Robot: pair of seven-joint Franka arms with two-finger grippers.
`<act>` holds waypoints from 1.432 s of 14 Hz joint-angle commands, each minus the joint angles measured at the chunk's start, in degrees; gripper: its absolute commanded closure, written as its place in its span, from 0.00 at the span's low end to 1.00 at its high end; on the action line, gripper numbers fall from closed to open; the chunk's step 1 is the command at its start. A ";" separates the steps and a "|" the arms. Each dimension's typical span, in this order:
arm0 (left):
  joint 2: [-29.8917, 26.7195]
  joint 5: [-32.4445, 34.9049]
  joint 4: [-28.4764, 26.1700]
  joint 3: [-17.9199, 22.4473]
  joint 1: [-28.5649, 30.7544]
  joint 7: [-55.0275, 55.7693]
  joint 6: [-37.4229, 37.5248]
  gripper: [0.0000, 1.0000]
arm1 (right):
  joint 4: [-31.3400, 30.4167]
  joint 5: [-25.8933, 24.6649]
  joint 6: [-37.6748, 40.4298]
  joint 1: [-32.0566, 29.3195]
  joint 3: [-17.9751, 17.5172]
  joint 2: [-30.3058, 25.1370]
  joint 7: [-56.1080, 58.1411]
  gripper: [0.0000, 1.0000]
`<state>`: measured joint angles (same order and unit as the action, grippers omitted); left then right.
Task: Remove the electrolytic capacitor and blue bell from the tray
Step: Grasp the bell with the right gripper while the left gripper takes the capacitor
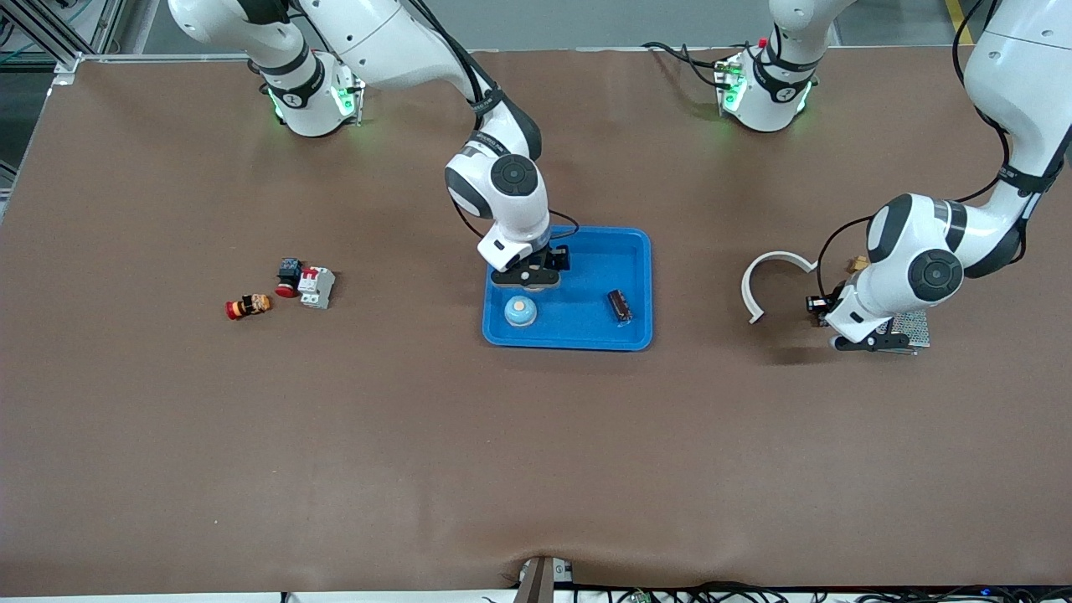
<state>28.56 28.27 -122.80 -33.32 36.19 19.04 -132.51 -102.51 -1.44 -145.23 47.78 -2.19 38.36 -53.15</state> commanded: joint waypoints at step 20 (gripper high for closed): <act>0.70 -4.18 22.07 -16.87 -12.62 31.39 21.85 0.00 | 1.61 -0.85 5.21 0.29 0.79 -3.71 -0.81 0.49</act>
<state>27.62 24.74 -102.53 -50.28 25.84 47.28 -112.08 -100.71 -1.49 -143.01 47.80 -1.76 37.72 -53.18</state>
